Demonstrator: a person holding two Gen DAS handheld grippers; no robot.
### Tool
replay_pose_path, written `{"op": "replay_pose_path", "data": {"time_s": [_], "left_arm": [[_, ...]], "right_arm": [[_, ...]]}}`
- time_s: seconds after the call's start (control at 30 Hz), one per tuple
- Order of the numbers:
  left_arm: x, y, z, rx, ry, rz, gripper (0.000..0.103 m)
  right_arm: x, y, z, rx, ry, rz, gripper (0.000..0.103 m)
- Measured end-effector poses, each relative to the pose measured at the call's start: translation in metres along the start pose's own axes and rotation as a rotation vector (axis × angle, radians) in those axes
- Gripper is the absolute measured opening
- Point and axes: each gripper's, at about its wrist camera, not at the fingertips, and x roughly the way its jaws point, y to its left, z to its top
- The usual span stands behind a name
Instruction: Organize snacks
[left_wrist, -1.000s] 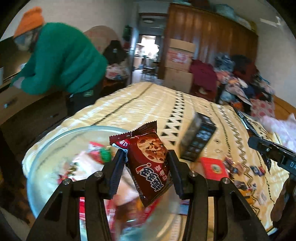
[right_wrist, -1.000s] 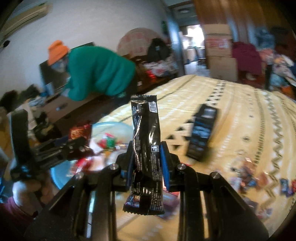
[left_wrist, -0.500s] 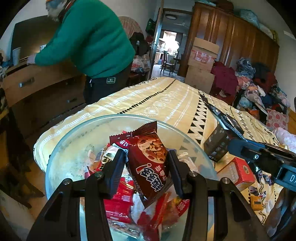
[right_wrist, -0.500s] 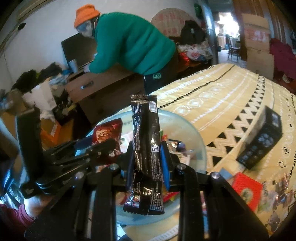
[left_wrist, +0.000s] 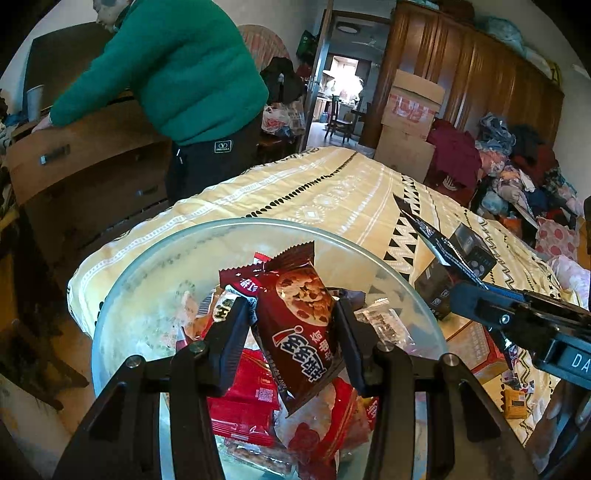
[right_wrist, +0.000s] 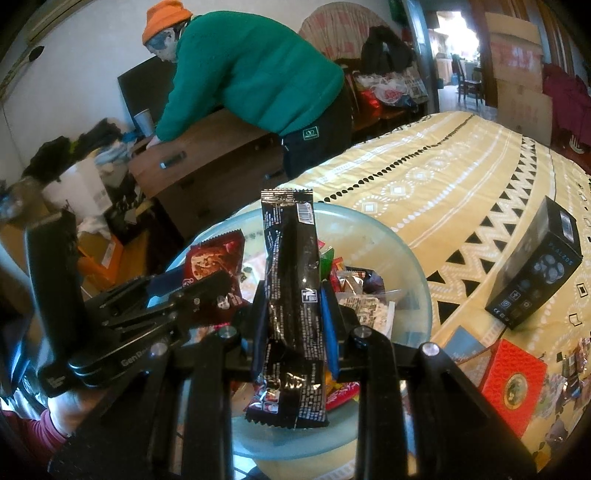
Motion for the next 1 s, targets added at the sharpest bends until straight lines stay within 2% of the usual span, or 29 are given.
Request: {"op": "replay_pose_path", "data": {"time_s": [0.23, 1.0], "left_arm": [[0.004, 0.001, -0.001, 0.003, 0.009, 0.0, 0.044], [0.006, 0.004, -0.007, -0.003, 0.018, -0.001, 0.042]], "right_arm": [[0.005, 0.0, 0.001, 0.003, 0.007, -0.001, 0.026], [0.017, 0.001, -0.001, 0.009, 0.022, -0.002, 0.026]]}}
